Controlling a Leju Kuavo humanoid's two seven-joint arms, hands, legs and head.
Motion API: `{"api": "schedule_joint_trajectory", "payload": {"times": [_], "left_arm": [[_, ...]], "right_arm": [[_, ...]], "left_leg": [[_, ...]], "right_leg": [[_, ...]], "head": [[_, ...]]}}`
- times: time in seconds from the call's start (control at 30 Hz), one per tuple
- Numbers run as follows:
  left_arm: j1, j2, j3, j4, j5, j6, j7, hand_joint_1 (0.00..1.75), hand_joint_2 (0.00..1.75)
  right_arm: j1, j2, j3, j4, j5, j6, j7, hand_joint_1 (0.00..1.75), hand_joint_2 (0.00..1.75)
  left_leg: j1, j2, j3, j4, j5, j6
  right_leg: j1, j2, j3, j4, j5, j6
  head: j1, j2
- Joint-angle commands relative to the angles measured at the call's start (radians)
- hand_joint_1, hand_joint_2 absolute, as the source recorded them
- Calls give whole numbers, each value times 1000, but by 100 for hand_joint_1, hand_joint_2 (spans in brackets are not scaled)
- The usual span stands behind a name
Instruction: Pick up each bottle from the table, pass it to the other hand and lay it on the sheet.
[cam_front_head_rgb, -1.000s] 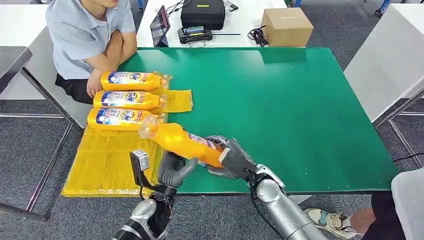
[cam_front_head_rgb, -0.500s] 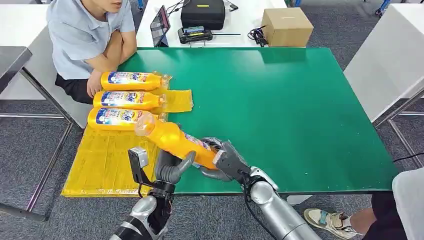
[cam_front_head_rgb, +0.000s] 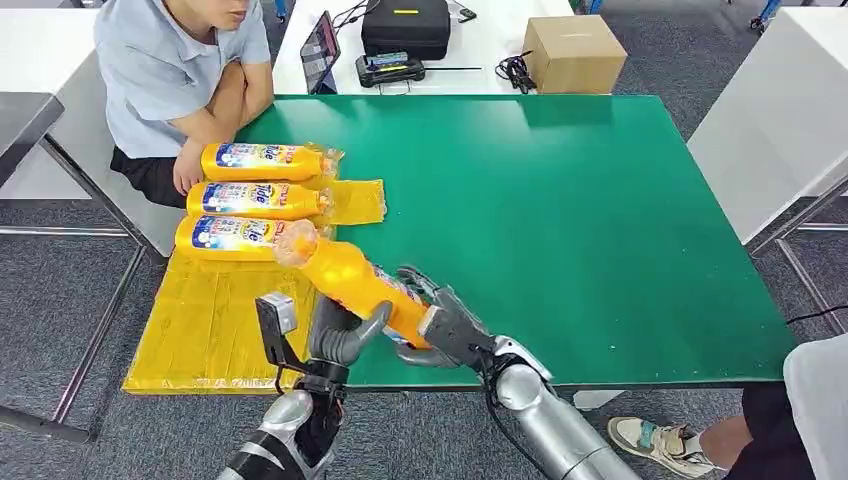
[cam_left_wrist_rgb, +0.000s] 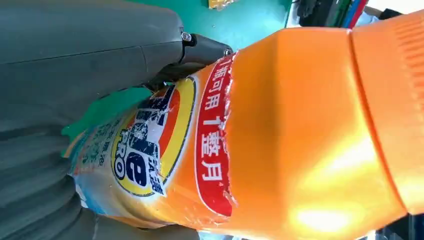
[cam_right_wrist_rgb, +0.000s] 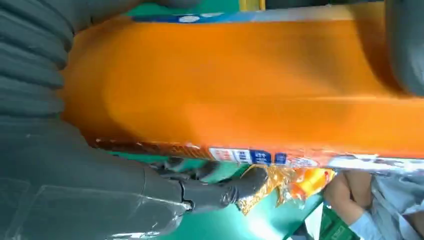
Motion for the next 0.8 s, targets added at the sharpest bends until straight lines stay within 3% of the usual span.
{"api": "schedule_joint_trajectory", "payload": {"times": [0.03, 0.23, 0.37, 0.6, 0.73, 0.77, 0.8], "left_arm": [[-50, 19, -35, 25, -56, 51, 5, 175, 175], [-36, 44, -27, -34, -94, 73, 10, 175, 175], [-58, 88, -63, -32, -289, 197, 32, 175, 175], [-47, 108, 3, -106, -336, 193, 60, 175, 175], [-48, 127, 10, -113, -456, 252, 76, 175, 175], [-43, 142, 19, -125, -600, 309, 106, 175, 175], [-37, 144, 38, -137, -626, 308, 110, 175, 175]], "right_arm": [[-16, 0, 9, 59, -1, -7, 3, 0, 175], [7, 1, -9, 44, 6, -30, 2, 0, 175], [28, -10, -35, 29, 32, -61, 2, 0, 175], [41, -12, -66, -4, 68, -78, 2, 0, 175], [33, -18, -54, 2, 160, -141, 28, 0, 175], [11, -43, -8, 13, 349, -258, 97, 0, 175], [6, -48, -15, 16, 373, -267, 112, 0, 175]], "left_leg": [[1, 0, 2, 0, -1, -2], [1, 1, 2, 0, -1, -2], [2, 1, 5, 0, -2, -3], [1, 1, 1, 0, -1, -2], [1, 1, 1, 0, -1, -1], [2, 2, 3, 0, -2, -2], [1, 2, 2, 0, -1, -1]], "right_leg": [[1, 0, 2, 0, -1, -2], [1, 0, 2, 0, -1, -2], [2, 1, 5, -1, -1, -3], [1, 1, 1, 0, 0, -2], [1, 1, 1, 0, 0, -2], [2, 1, 3, 0, -1, -3], [1, 1, 2, 0, 0, -2]], "head": [[0, 0], [0, 0], [0, 0], [0, 0], [0, 0], [0, 0], [0, 0]]}}
